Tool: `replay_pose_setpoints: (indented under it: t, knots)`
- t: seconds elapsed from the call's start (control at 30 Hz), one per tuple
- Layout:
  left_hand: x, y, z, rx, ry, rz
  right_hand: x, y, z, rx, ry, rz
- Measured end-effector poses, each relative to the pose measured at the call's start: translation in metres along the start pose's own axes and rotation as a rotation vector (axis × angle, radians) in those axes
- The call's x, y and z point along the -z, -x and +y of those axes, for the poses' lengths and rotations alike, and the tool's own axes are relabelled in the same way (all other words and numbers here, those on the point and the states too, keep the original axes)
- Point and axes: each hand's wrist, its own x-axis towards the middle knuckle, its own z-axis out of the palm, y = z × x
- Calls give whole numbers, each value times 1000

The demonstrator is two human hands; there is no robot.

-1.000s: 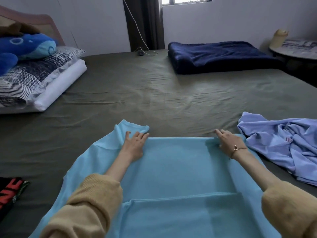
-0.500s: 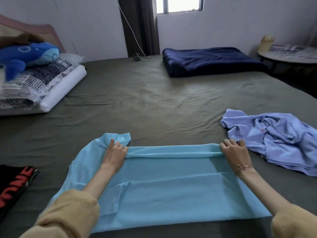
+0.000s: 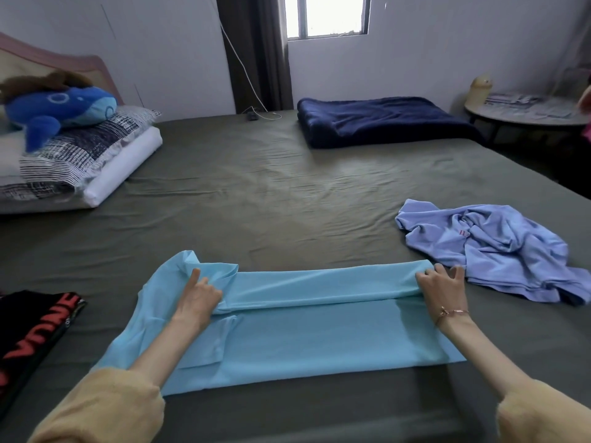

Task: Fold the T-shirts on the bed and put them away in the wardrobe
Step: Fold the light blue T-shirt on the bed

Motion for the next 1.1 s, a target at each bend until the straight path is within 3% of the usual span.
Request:
replay_pose_setpoints:
  t: [0.13,0.33,0.4,0.5,0.57,0.63,0.73,1.1]
  knots:
    - [2,6,1,4,-4,-61,10,1,-3,-81,137,-285]
    - [-1,10,6,132,19,-125,28,3,-3,-50,173,-425]
    - [0,12,13,170,31,-110,29,5,-8,-85,96,-436]
    - [14,11,31,228,110,-51,19,3,-25,-22,-178,-274]
    - [19,4,43,265,257,42,17,0,-42,52,-260,-363]
    - [17,-6,58,185,481,95,16,0,-59,106,-317,-559]
    - [13,-15,82,-33,749,-33,19,2,-81,188,-344,-678]
    - [2,-25,90,-72,833,-144,12,5,-64,-93,-316,-831]
